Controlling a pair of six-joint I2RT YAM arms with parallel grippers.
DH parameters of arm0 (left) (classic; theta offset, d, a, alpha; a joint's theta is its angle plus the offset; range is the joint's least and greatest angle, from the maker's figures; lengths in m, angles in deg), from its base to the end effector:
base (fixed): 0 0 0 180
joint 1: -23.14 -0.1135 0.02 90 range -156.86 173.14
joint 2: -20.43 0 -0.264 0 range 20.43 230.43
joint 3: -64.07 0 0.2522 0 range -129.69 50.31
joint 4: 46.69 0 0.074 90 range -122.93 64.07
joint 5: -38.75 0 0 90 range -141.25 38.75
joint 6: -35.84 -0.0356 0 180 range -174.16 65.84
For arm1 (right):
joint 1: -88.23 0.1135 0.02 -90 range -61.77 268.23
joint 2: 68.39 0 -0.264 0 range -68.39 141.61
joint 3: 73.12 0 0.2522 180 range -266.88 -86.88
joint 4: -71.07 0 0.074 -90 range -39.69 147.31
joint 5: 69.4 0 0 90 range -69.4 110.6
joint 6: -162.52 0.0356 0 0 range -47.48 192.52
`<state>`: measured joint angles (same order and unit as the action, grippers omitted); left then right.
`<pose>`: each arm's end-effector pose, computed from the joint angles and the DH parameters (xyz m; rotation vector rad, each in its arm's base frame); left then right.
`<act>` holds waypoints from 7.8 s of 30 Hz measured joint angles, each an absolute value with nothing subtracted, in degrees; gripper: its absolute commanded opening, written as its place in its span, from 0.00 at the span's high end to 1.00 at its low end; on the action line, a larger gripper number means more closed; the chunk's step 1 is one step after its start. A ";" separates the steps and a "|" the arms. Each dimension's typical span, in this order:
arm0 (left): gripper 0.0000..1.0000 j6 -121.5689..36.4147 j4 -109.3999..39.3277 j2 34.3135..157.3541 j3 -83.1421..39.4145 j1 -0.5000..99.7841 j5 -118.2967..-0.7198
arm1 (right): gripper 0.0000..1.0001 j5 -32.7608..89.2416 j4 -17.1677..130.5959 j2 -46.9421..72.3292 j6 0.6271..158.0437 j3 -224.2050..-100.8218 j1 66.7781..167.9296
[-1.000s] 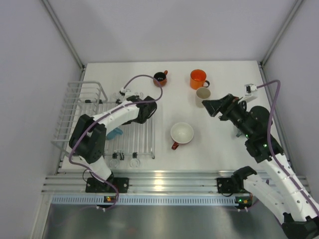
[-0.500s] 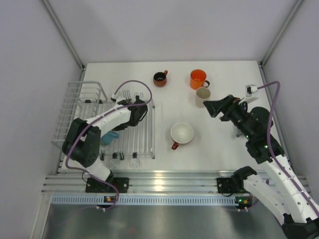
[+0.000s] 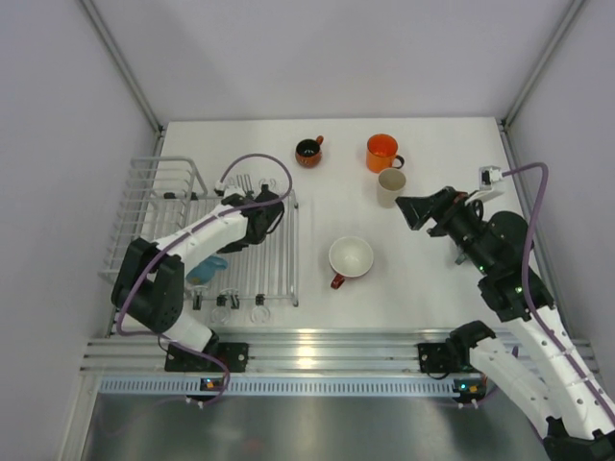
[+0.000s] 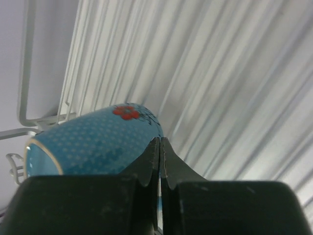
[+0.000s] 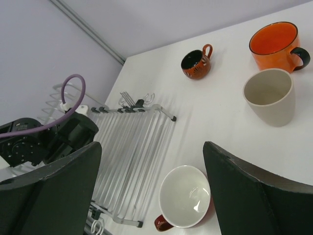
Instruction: Load the cups into the dish rack
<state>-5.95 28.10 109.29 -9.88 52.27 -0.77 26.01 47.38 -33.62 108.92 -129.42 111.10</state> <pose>0.2396 -0.1021 0.2159 -0.4073 2.4055 0.8940 0.1342 0.0603 0.3525 0.1219 1.6753 0.8679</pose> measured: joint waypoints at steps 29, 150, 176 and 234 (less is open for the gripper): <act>1.00 -9.27 28.56 105.07 -9.81 47.85 -5.73 | 0.14 21.73 41.21 -36.18 106.06 -131.70 111.10; 0.71 -9.40 29.83 102.03 -20.59 56.84 -22.45 | 0.12 19.63 40.93 -24.97 102.10 -134.67 111.10; 0.05 -24.81 -2.69 83.21 -9.18 58.45 -61.40 | 0.52 12.17 28.88 10.18 95.02 -160.59 104.54; 0.13 -16.46 -4.62 77.05 -5.90 58.43 -62.65 | 0.67 18.23 26.59 12.60 111.66 -138.19 126.44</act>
<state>-16.46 -4.62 77.05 -5.90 58.43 -62.65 18.23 26.59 12.60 111.66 -138.19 126.44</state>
